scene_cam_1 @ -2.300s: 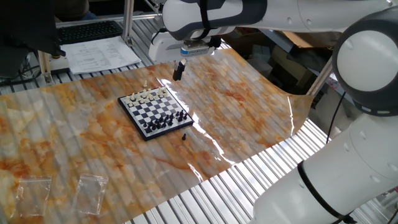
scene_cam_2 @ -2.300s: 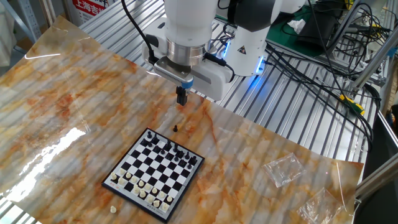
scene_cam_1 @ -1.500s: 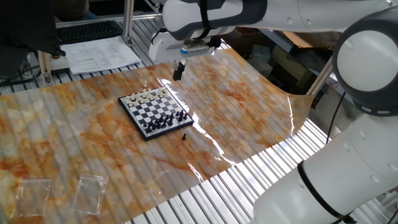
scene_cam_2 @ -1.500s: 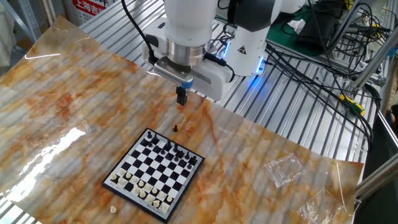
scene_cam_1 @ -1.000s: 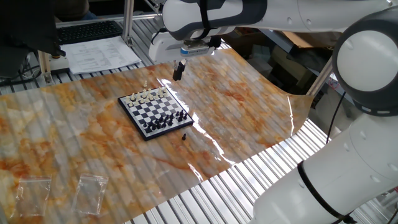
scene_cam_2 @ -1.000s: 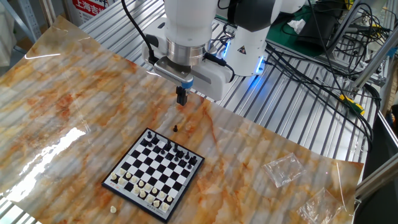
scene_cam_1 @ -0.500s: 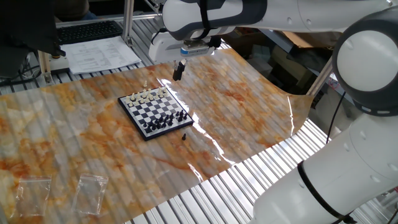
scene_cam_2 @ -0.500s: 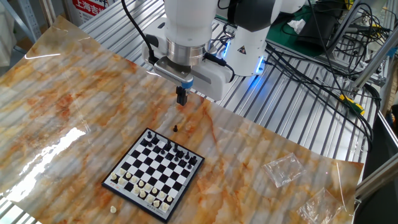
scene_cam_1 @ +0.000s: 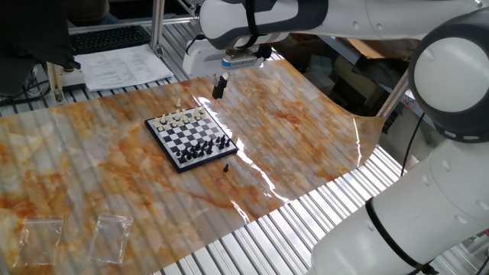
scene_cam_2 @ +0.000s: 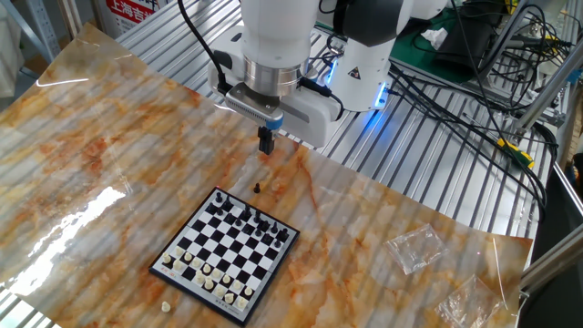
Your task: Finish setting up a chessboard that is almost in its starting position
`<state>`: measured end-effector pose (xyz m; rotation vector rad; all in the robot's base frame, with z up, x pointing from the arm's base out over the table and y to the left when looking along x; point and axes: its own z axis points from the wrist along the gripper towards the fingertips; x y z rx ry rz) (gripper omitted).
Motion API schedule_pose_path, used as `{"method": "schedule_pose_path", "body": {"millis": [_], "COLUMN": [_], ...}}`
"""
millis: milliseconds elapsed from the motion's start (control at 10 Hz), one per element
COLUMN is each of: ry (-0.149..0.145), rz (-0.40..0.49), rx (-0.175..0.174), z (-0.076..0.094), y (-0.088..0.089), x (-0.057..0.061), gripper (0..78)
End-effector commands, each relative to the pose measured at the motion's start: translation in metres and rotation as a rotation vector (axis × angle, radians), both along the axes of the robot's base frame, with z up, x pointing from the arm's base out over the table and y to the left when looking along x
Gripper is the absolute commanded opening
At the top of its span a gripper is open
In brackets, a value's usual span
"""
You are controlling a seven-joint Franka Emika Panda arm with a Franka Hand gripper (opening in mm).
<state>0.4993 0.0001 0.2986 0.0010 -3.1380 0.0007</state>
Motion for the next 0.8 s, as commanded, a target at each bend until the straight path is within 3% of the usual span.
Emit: {"method": "schedule_pose_path", "body": {"millis": [100, 200, 800], "ry": [0.031, 0.025, 0.024], "rz": [-0.265, -0.262, -0.275], "rx": [0.108, 0.062, 0.049], "z": [0.0000, 0.0000, -0.0086], "y": [0.0000, 0.0000, 0.0004], "x": [0.0000, 0.0000, 0.0004], "gripper": [0.0, 0.0, 0.0]}}
